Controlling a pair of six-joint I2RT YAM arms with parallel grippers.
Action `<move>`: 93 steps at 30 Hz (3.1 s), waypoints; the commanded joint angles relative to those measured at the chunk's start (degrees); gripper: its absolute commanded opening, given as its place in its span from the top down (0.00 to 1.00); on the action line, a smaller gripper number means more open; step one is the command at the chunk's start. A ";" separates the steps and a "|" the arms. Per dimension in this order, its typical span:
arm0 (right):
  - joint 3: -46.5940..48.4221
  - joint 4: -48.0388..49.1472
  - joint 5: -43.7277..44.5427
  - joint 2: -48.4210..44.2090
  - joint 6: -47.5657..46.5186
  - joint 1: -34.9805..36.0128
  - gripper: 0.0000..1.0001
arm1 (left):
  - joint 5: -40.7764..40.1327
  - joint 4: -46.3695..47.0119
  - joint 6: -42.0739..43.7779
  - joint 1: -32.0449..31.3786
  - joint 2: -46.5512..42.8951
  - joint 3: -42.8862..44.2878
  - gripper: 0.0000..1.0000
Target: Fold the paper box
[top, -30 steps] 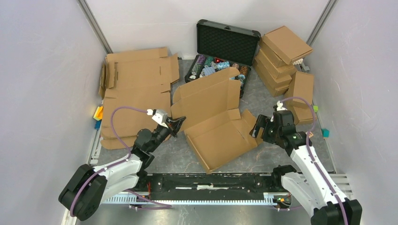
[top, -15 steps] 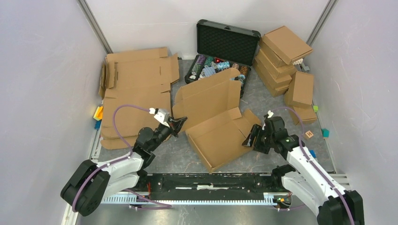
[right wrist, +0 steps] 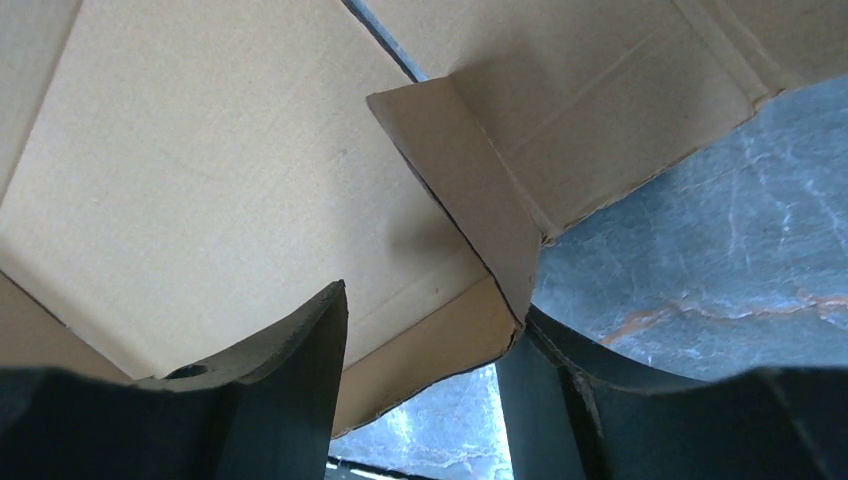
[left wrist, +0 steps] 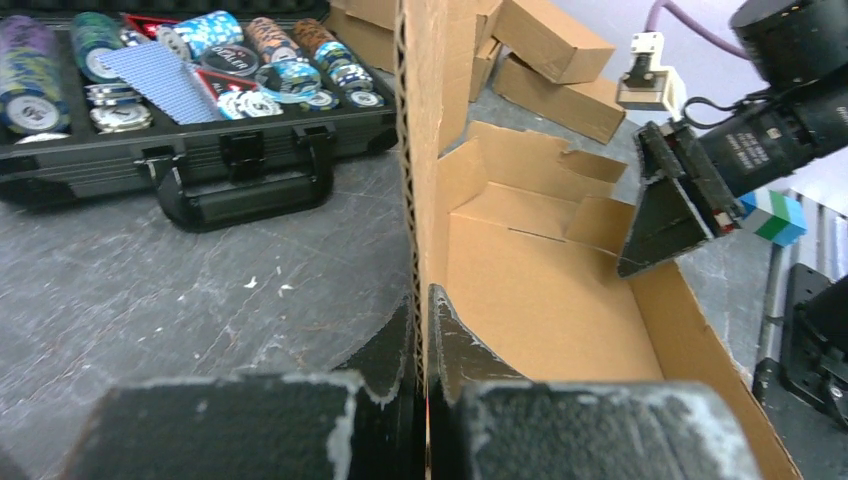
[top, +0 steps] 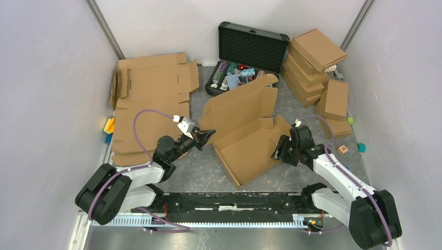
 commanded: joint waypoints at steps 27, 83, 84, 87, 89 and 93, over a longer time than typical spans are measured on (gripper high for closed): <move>9.69 11.83 4.62 10.16 4.27 2.84 0.21 | 14.65 11.06 -13.43 -0.58 14.60 3.78 0.95; 13.62 -7.38 7.47 -0.22 -31.00 7.57 0.02 | -3.28 -14.41 3.64 -1.39 -2.99 3.59 0.98; 14.25 -7.65 7.71 -0.47 -31.49 7.58 0.02 | -3.75 -15.12 3.95 -1.39 -3.07 3.76 0.98; 15.55 -5.17 7.34 -2.12 -31.25 7.44 0.02 | -4.55 -16.11 4.47 -1.44 -3.27 3.87 0.98; 16.79 -2.23 9.02 -2.11 -31.04 7.30 0.02 | -3.82 -15.85 4.56 -1.40 -3.38 3.87 0.98; 21.28 1.51 15.78 3.62 -29.37 6.76 0.04 | -2.89 -18.61 3.55 -1.39 -3.68 5.10 0.98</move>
